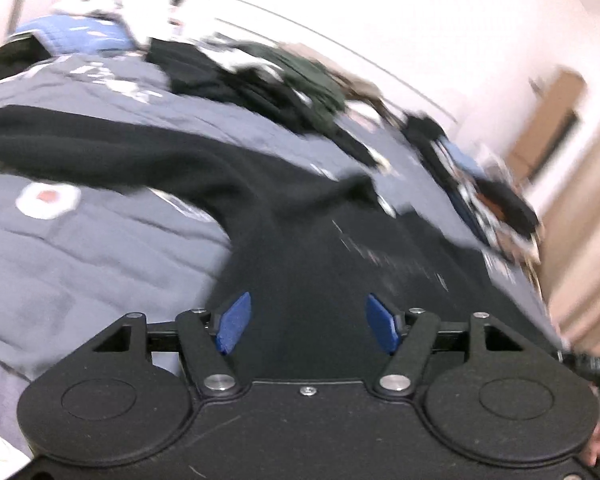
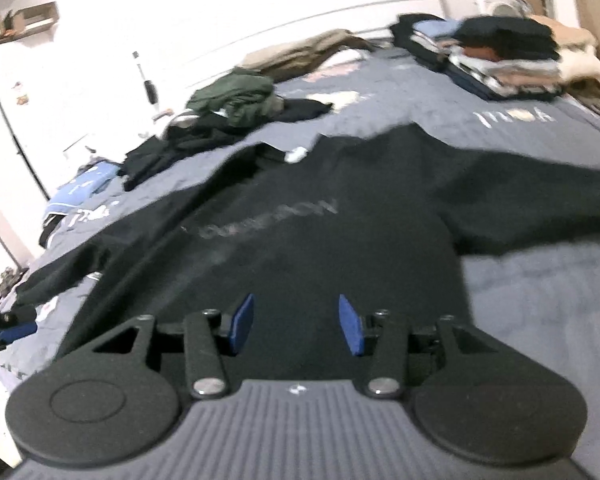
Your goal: Fold clothes
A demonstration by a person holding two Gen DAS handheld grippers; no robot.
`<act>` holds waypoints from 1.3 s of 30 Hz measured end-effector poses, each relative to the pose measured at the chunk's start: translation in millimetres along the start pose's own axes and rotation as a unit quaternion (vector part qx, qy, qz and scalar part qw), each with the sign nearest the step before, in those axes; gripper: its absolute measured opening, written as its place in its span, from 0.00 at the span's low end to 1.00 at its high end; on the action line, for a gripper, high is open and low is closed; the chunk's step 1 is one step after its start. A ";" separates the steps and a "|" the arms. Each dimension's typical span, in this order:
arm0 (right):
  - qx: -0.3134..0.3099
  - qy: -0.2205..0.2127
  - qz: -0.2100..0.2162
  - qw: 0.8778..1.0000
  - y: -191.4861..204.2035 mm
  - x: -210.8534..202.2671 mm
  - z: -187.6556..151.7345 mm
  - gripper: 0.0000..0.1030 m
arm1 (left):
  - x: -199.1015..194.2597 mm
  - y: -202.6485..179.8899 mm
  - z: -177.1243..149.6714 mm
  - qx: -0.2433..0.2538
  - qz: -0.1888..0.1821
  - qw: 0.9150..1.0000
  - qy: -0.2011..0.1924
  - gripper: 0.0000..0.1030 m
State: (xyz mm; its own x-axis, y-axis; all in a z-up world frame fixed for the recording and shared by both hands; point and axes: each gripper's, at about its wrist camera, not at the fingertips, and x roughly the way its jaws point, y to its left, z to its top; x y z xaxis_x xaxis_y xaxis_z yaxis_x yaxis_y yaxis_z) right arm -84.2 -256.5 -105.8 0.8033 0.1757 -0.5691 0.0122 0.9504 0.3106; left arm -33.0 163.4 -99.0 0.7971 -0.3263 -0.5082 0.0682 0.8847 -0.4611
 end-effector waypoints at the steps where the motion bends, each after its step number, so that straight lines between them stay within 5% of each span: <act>1: -0.002 -0.002 0.006 1.000 6.1 4.1 5.9 0.46 | -2.1 12.1 8.3 -0.017 0.012 1.000 -0.014 0.64; 5: -0.002 -0.018 0.048 0.999 31.6 22.4 26.2 0.47 | -8.0 70.8 40.1 -0.094 0.069 0.991 -0.071 0.66; 9: -0.009 -0.027 0.086 0.996 55.8 42.1 30.8 0.48 | -11.6 141.1 64.9 -0.195 0.113 0.968 -0.112 0.66; 13: -0.012 -0.033 0.115 0.993 64.1 54.1 19.2 0.48 | -15.6 197.9 82.5 -0.242 0.164 0.944 -0.155 0.66; 18: -0.023 -0.021 0.144 0.989 80.3 68.7 16.2 0.49 | -5.7 240.2 88.9 -0.277 0.183 0.928 -0.171 0.66; 25: -0.049 -0.023 0.261 0.964 113.7 73.4 31.7 0.49 | 20.1 264.9 91.5 -0.268 0.196 0.932 -0.147 0.65; 32: -0.049 -0.028 0.303 0.951 127.9 67.1 30.6 0.50 | 38.7 277.4 96.6 -0.287 0.190 0.924 -0.168 0.64; 35: -0.041 -0.027 0.298 0.953 124.3 70.1 30.1 0.51 | 49.2 276.4 100.6 -0.279 0.198 0.924 -0.173 0.42; 36: -0.039 -0.025 0.295 0.954 123.4 72.0 29.5 0.51 | 53.1 275.4 102.1 -0.274 0.202 0.924 -0.173 0.13; 39: -0.032 -0.021 0.283 0.958 119.0 77.2 26.6 0.52 | 56.4 261.6 105.1 -0.239 0.222 0.926 -0.188 0.06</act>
State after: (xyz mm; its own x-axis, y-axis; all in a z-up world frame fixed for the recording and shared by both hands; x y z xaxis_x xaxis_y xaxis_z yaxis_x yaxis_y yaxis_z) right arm -4.9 -136.6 -92.6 0.6941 0.6582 -0.2916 -0.4680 0.7204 0.5119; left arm 92.9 411.4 -171.9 0.8420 0.2528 -0.4766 -0.5180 0.6260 -0.5830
